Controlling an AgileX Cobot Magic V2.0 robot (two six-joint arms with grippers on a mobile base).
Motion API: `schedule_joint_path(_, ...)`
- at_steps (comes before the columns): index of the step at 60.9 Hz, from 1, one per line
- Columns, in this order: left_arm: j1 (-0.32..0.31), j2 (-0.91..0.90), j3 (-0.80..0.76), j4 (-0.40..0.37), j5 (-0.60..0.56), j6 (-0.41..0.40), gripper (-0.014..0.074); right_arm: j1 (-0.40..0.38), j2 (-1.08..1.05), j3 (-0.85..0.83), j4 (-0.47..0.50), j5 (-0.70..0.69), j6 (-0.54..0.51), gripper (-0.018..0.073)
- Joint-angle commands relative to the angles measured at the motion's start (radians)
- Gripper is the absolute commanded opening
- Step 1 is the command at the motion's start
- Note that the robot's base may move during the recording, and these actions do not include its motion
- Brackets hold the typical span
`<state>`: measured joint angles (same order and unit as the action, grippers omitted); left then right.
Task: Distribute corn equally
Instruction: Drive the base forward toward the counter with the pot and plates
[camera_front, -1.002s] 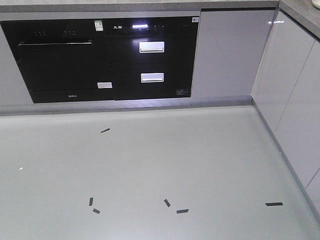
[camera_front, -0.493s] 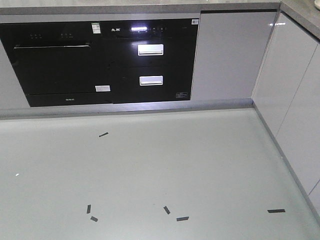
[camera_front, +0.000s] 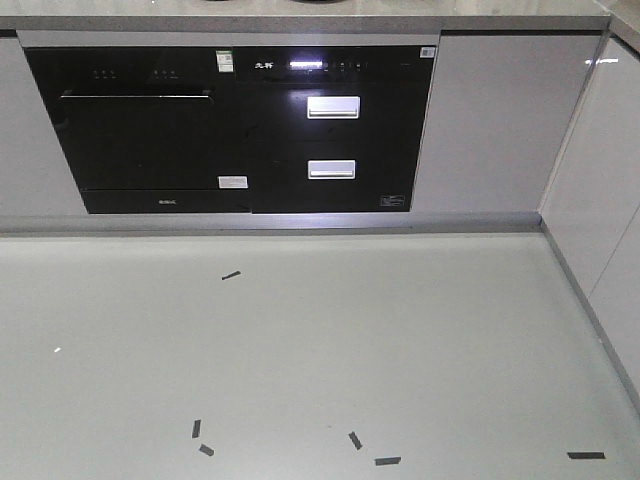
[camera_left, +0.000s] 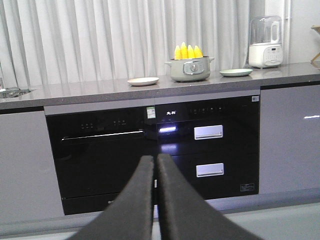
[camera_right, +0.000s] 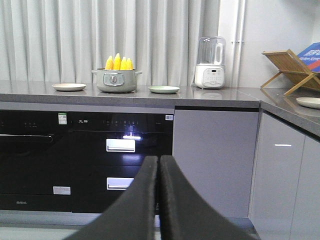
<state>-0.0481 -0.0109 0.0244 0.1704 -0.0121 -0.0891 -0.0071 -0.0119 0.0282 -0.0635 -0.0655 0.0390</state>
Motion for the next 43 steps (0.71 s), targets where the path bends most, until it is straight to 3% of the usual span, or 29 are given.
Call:
schedule_joint_path(1,-0.002,-0.015,0.012,-0.004,-0.074,-0.010,-0.0006,-0.002,-0.007,0.011,-0.010,-0.074,-0.005,-0.0010)
schedule_joint_path(43,-0.002,-0.015,0.012,-0.004,-0.074,-0.010,-0.0006,-0.002,-0.007,0.011,-0.010,-0.074,-0.005,-0.0010)
